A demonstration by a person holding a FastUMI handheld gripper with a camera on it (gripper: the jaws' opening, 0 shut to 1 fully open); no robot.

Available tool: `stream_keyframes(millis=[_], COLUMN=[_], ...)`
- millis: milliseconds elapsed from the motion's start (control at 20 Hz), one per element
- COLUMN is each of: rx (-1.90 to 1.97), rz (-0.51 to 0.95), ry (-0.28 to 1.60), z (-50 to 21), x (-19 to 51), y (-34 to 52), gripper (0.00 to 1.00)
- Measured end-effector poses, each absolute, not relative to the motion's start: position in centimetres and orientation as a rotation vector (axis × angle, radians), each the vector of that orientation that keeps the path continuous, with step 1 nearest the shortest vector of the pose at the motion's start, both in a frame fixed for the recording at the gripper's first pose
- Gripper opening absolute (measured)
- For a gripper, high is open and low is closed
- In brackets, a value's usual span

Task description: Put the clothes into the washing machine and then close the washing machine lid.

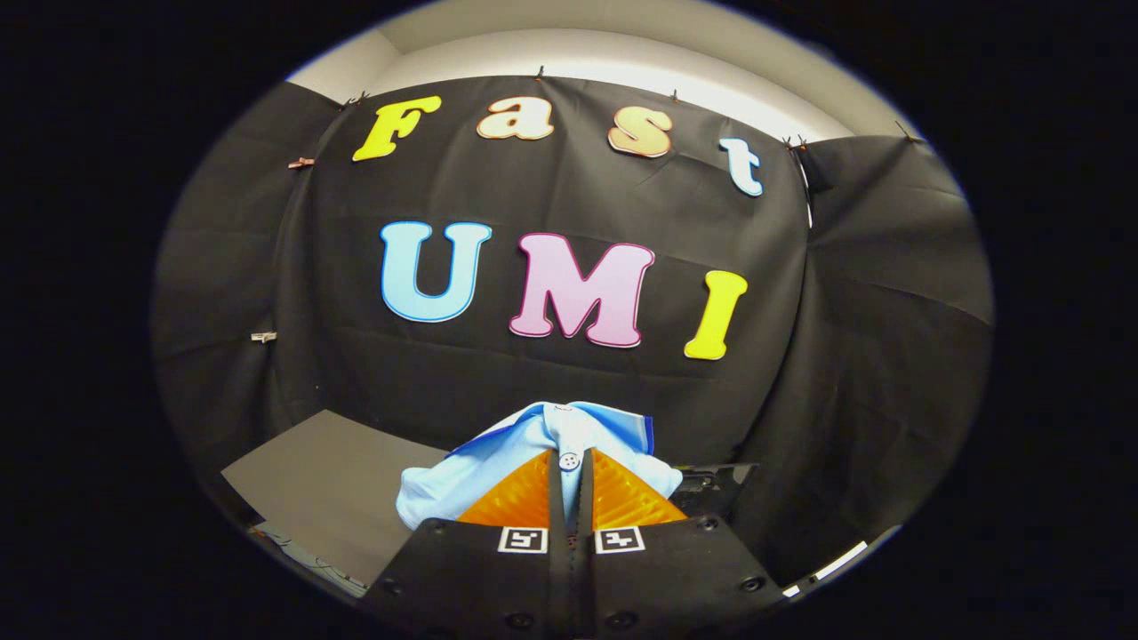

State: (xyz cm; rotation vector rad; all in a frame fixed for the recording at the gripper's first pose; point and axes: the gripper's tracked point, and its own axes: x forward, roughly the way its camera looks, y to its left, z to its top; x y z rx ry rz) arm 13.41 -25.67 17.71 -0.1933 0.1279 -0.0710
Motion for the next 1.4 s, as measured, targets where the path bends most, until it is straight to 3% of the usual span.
stream_keyframes(millis=[550,1400], rx=[-0.172,-0.176], rz=[-0.181,-0.201], ry=[0.17,0.609], z=[13.4,-15.3], x=[16.3,19.5], y=[-40.2,-46.0], gripper=[0.05,0.05])
